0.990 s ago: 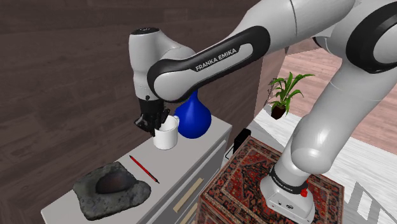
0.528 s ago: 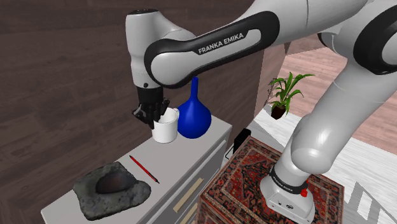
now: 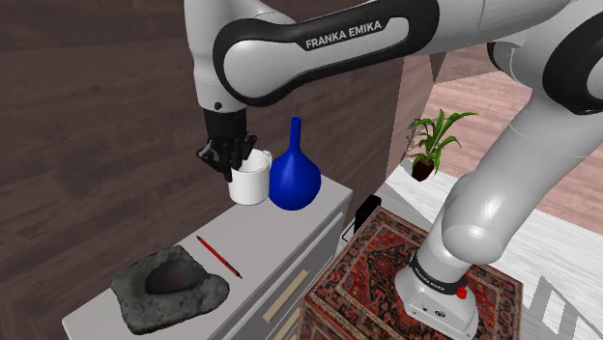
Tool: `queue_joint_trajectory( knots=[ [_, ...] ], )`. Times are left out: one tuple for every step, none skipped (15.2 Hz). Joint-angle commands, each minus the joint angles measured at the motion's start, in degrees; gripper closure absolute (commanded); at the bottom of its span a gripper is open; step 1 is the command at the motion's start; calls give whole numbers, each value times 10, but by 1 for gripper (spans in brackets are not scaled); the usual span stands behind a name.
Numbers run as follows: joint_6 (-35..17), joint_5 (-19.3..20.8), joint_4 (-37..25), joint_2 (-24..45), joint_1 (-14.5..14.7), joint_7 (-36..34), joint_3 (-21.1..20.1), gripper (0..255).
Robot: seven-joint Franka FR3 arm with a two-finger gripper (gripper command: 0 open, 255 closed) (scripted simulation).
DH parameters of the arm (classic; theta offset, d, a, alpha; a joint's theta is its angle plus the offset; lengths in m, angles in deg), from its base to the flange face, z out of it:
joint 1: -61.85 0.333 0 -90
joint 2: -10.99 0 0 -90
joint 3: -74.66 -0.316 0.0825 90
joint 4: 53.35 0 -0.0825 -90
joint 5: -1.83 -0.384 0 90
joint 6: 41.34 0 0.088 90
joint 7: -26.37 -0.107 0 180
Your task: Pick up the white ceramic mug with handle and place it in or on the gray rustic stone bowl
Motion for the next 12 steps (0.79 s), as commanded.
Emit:
queue_joint_trajectory(
  knots=[
    [15,-2,-11,-4,0,2,1,255],
    [22,-2,-18,-5,0,2,1,255],
    [30,-2,-25,-6,-1,2,2,255],
    [34,-3,-29,-6,-1,2,2,255],
    [39,4,-46,8,5,-14,-7,255],
    [44,11,-63,22,10,-31,-16,255],
    [50,19,-82,37,16,-48,-25,255],
    [56,28,-102,53,23,-65,-33,255],
    [63,38,-122,69,30,-82,-41,255],
    [70,48,-144,87,39,-99,-48,255],
    [78,59,-166,105,48,-116,-55,255],
    [87,71,-190,124,58,-133,-61,255]
  ],
)
